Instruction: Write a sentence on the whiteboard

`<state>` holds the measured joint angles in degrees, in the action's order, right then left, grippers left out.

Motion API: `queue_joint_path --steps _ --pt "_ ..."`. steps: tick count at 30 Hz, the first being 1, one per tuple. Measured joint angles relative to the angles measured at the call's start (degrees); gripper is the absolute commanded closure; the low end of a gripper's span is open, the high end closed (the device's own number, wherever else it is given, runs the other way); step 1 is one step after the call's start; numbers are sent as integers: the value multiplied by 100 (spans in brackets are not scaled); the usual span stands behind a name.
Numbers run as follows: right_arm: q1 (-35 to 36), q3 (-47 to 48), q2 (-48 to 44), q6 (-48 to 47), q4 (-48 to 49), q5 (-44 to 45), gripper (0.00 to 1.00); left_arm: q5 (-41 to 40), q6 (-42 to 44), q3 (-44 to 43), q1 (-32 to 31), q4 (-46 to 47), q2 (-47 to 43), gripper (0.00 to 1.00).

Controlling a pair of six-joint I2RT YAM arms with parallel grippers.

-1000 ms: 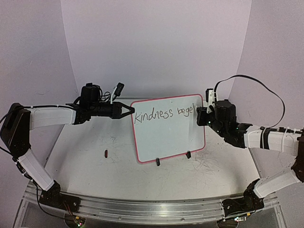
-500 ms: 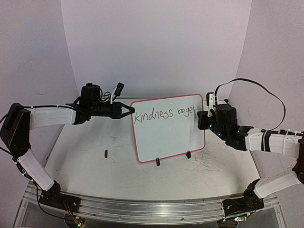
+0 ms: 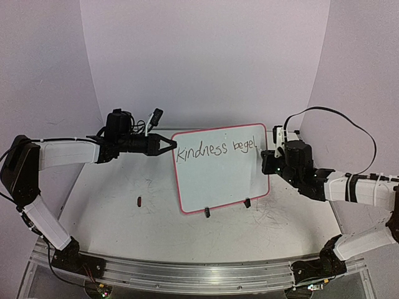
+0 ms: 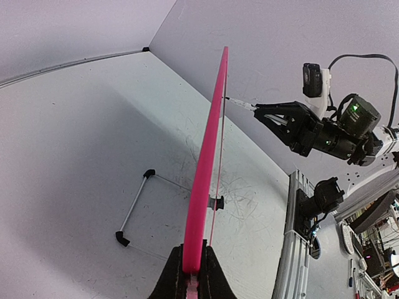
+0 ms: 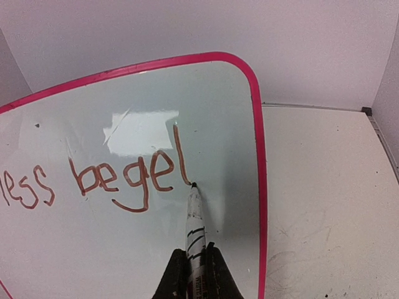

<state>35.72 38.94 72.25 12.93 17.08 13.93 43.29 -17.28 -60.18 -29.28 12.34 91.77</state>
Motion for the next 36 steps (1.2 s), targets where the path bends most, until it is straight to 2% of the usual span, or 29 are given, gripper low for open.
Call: queue_joint_path --steps 6,17,30,36 --pt "-1 23 -196 -103 -4 -49 100 0 19 0 0 0 0 100" --pt "-3 228 110 -192 194 -283 100 0 46 0 -1 0 0 100" --pt "-1 353 296 -149 194 303 100 -39 53 0 -9 -20 0 100" --pt "-22 231 -123 -170 181 239 100 -39 76 0 -14 -39 -18 100"
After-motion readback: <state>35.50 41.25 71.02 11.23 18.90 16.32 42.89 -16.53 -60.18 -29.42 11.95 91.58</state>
